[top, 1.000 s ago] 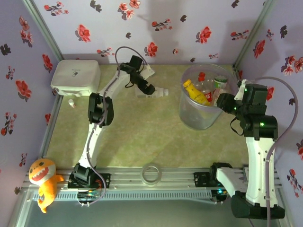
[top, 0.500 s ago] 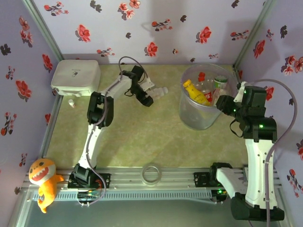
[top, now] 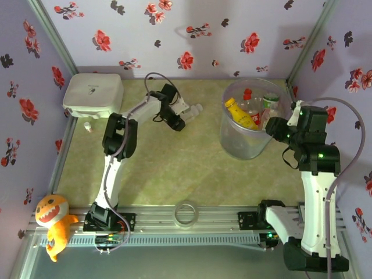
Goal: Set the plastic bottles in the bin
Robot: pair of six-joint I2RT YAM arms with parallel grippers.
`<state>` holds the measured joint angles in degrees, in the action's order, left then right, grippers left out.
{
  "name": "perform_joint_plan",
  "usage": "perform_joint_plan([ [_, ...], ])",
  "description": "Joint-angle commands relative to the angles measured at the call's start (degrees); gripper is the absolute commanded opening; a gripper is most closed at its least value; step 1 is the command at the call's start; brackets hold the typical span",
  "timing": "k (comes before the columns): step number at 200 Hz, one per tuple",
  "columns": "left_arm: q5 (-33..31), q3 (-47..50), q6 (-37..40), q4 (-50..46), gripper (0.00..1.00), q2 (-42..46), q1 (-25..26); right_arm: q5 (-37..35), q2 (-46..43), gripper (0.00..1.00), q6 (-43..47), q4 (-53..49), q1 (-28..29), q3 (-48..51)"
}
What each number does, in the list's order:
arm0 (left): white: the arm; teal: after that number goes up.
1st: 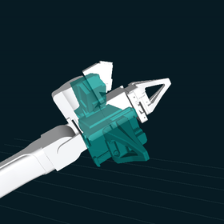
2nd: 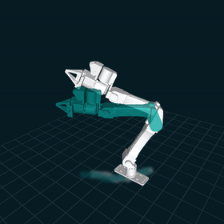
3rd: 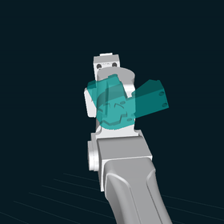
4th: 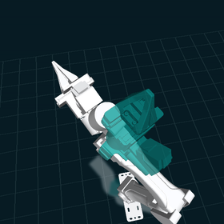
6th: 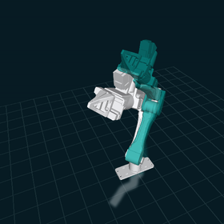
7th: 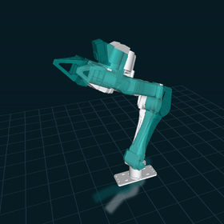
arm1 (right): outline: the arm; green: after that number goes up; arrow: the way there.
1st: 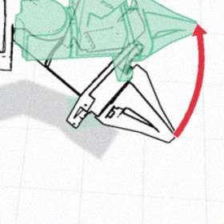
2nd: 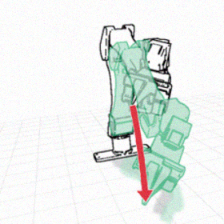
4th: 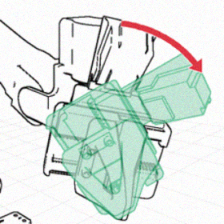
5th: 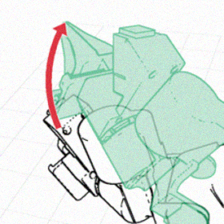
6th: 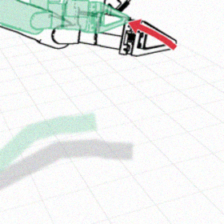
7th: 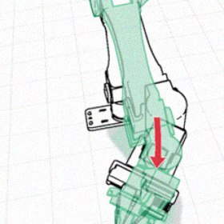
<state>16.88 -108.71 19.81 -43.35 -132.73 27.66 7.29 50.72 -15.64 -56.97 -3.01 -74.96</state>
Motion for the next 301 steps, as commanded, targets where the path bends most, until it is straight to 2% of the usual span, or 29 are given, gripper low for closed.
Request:
perform_joint_plan([
  [1, -0.6, 4.5, -3.8, 4.8, 0.48, 7.6, -0.2, -0.3, -0.2, 0.5, 0.0, -0.2, 0.3, -2.1],
  [43, -3.9, 20.7, -12.5, 18.5, 0.47, 24.2, -0.8, 4.8, 1.0, 0.48, -3.9, 5.6, 1.0, -3.4],
  [64, -3.9, 28.7, -18.8, 24.4, 0.39, 32.4, -0.6, 5.1, 3.1, 0.47, -5.8, 9.7, 3.3, -4.8],
  [102, -0.9, 43.5, -33.2, 37.4, 0.25, 46.5, 0.6, -0.6, 9.2, 0.48, -7.5, 16.5, 17.0, -8.3],
  [127, 3.1, 50.1, -40.2, 44.9, 0.22, 52.1, 2.3, -2.1, 14.7, 0.54, -8.6, 22.2, 27.0, -10.2],
  [144, 4.8, 52.4, -42.6, 47.9, 0.22, 54.7, 3.7, -0.3, 19.7, 0.6, -9.4, 26.7, 32.8, -12.0],
  [166, 7.2, 55.2, -45.3, 52.3, 0.22, 57.9, 4.5, 5.2, 27.0, 0.72, -11.9, 32.1, 36.9, -14.5],
  [209, 8.6, 58.7, -45.3, 56.2, 0.23, 62.0, 5.6, 10.3, 35.1, 0.75, -17.8, 40.4, 38.0, -16.4],
  [253, 9.8, 56.6, -44.9, 56.0, 0.23, 59.9, 6.4, 16.6, 40.1, 0.75, -23.1, 45.0, 38.2, -17.3],
  [301, 10.2, 54.2, -44.7, 56.7, 0.23, 58.5, 7.2, 16.8, 42.3, 0.73, -23.9, 44.6, 38.5, -16.7],
])
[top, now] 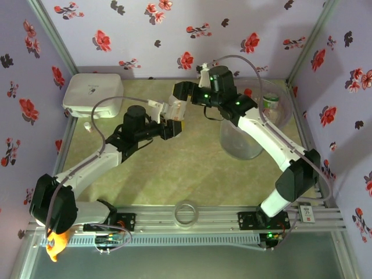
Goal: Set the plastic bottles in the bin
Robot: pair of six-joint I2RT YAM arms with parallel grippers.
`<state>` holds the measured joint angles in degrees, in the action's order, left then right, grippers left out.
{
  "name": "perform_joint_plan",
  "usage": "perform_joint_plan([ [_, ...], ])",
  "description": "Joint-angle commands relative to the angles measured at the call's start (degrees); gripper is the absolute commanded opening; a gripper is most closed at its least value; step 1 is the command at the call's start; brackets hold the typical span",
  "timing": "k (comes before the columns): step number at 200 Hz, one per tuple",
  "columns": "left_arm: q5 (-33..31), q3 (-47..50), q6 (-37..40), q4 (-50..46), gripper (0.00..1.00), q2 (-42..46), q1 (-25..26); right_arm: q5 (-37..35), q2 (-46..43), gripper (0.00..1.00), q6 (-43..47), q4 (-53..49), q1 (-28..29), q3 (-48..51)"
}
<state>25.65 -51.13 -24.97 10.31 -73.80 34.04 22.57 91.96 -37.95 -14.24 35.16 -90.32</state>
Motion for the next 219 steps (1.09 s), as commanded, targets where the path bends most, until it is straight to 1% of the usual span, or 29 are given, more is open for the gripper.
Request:
perform_joint_plan([
  [1, 1.5, -3.4, 0.1, 3.1, 0.23, -0.4, 0.8, 1.5, 1.1, 0.73, -1.6, 1.8, 0.4, -1.4],
  [30, 1.5, -4.0, 0.3, 2.9, 0.23, -0.3, 1.0, 1.1, 2.1, 0.7, -0.6, -0.2, 0.3, -2.2],
  [61, 1.6, -4.9, 0.6, 2.2, 0.23, -0.2, 0.9, 1.2, 3.1, 0.62, 0.6, -2.3, 0.3, -3.4],
  [70, 1.5, -5.1, 0.6, 2.2, 0.25, -0.1, 0.9, 0.6, 2.8, 0.58, 1.2, -2.9, 0.3, -3.8],
  [82, 1.6, -5.1, 0.5, 2.3, 0.29, 0.3, 0.9, -0.5, 2.5, 0.5, 2.4, -4.0, 0.1, -4.9],
  [88, 1.5, -5.0, 0.5, 2.5, 0.33, 0.6, 1.0, -0.8, 2.4, 0.48, 3.0, -4.6, 0.0, -5.7],
  [95, 1.6, -4.9, 0.6, 2.8, 0.38, 0.8, 1.0, -1.2, 2.2, 0.47, 3.6, -5.4, -0.1, -6.5],
  [104, 1.6, -4.4, 0.5, 3.7, 0.48, 1.2, 1.0, -1.5, 2.0, 0.47, 4.4, -6.1, -0.3, -7.5],
  [124, 1.5, -3.0, 0.1, 6.6, 0.87, 2.6, 0.9, -2.0, 1.8, 0.46, 5.5, -7.0, -0.8, -9.6],
  [131, 1.3, -2.6, -0.1, 7.4, 0.97, 3.2, 1.0, -2.1, 1.7, 0.45, 6.0, -7.4, -1.1, -10.5],
  [134, 1.3, -2.5, -0.2, 7.6, 0.99, 3.6, 0.9, -2.2, 1.7, 0.45, 6.2, -7.8, -1.2, -10.9],
  [155, 1.4, -2.2, -0.4, 7.9, 1.0, 5.9, 1.0, -3.5, 0.8, 0.45, 8.5, -10.3, -3.0, -14.5],
  [174, 1.5, -2.3, -0.4, 6.5, 1.0, 7.4, 1.0, -6.2, -2.0, 0.45, 10.7, -11.9, -5.8, -16.5],
  [195, 2.1, -2.4, -1.4, 7.3, 1.0, 7.1, 1.4, -7.9, -6.2, 0.45, 12.5, -14.5, -11.1, -17.8],
  [219, 2.3, -4.5, -1.8, 7.6, 0.97, 3.7, 2.3, -11.6, -11.5, 0.45, 15.5, -20.1, -17.7, -18.9],
])
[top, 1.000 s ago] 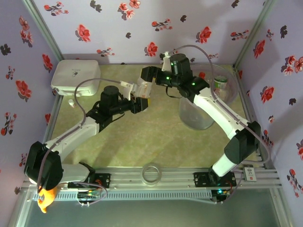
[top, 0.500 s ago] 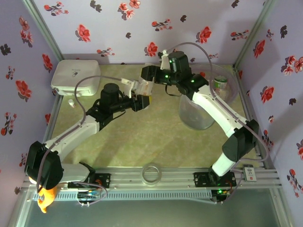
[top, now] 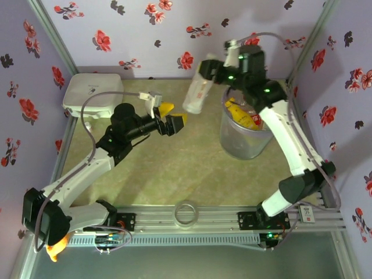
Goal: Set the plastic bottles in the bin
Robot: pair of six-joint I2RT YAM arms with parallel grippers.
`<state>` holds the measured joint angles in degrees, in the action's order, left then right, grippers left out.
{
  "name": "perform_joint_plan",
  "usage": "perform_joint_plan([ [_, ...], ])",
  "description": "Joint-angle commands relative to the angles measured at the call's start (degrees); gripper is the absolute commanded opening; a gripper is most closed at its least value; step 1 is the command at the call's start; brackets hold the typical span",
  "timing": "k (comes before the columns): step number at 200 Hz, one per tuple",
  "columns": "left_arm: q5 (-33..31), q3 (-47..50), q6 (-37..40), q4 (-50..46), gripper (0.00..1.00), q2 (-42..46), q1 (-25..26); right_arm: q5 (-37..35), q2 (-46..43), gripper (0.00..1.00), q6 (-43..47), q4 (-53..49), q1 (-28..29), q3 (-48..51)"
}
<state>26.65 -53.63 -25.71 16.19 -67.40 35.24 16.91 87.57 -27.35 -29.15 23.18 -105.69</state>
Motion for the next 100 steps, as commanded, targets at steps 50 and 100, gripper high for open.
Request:
perform_joint_plan([
  [50, 1.2, -14.7, -2.6, -1.2, 0.91, -16.3, 4.6, -4.7, -11.7, 0.44, 6.9, -15.7, -23.1, -3.9],
  [100, -1.0, -24.4, -3.0, -4.1, 0.75, -26.7, 8.3, 7.2, -7.3, 0.44, 3.6, -16.9, -32.4, -2.4],
])
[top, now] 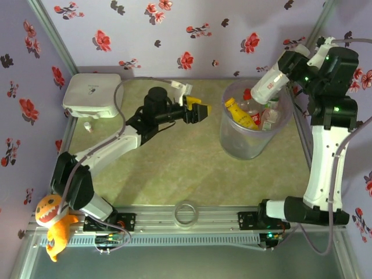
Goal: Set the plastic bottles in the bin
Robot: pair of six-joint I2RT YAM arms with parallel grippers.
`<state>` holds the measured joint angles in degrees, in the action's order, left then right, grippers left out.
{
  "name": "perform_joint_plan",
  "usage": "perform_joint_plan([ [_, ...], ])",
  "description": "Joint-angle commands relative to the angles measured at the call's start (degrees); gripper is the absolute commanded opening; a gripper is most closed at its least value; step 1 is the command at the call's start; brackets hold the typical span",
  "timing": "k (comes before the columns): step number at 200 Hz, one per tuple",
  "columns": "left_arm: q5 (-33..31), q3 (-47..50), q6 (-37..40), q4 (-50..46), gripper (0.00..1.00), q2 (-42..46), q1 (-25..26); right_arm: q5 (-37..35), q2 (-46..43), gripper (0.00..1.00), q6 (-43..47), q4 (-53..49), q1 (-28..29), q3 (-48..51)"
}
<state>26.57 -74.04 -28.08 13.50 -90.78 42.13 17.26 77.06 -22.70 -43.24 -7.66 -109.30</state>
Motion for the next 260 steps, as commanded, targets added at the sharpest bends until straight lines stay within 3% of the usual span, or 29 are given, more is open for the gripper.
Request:
perform_joint_plan([
  [1, -1.0, -4.1, -0.8, -1.4, 0.75, -3.4, 1.5, 7.0, 3.4, 0.44, -1.0, -2.9, -1.5, 1.2],
  [30, -1.3, -8.7, -1.4, -2.4, 0.74, -8.6, 3.3, 10.2, 6.1, 0.44, -0.9, -4.5, -1.7, 1.4],
  [59, -2.2, -13.9, -1.5, -5.0, 0.59, -12.8, 4.4, 13.4, 8.1, 0.44, -0.5, -4.7, -1.5, 3.4],
  [99, -2.5, -17.7, -2.5, -5.9, 0.54, -16.4, 4.9, 15.0, 10.9, 0.45, 3.2, -10.4, -0.9, 4.1],
  [130, -2.5, -19.4, -3.0, -6.0, 0.54, -17.8, 4.9, 12.9, 13.4, 0.5, 7.4, -15.9, 0.0, 2.8],
  [202, -6.5, -26.3, -2.0, -14.2, 0.49, -22.3, 4.9, 7.7, 17.1, 0.78, 12.5, -21.5, 1.7, -5.7],
  [244, -7.8, -27.9, -1.1, -16.3, 0.44, -22.9, 4.9, 2.1, 16.7, 0.77, 13.1, -24.8, 0.5, -11.7],
  [260, -8.2, -28.2, -1.0, -16.9, 0.4, -23.0, 4.9, -3.5, 15.2, 0.75, 13.4, -25.4, 0.1, -10.8],
])
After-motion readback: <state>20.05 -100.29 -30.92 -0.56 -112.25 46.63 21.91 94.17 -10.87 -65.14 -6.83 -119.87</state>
